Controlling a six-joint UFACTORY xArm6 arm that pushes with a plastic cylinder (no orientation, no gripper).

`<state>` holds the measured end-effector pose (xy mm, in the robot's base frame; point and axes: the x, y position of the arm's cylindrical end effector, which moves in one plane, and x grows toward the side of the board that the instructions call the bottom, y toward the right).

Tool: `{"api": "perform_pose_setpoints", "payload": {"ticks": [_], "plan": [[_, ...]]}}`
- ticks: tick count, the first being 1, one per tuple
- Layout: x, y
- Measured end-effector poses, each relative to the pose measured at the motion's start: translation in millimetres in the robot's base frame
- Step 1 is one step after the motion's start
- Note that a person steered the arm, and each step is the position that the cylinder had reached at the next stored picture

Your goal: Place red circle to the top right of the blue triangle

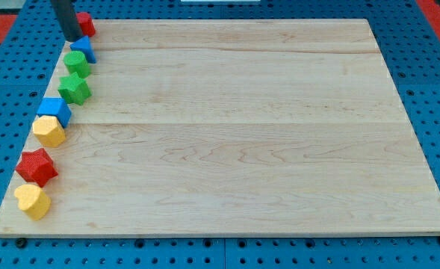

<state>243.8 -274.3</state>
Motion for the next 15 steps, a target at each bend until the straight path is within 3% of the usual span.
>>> {"api": "perform_pose_setpoints", "payload": {"ticks": [2,4,8,10,12,14,15], "plan": [[1.6,-30.7],[-49.4,-18.2],[-50.3,-17.8],[-28.4,10.6],[-29.0,-30.2],[-16.5,-30.5],[23.8,-28.3]]}}
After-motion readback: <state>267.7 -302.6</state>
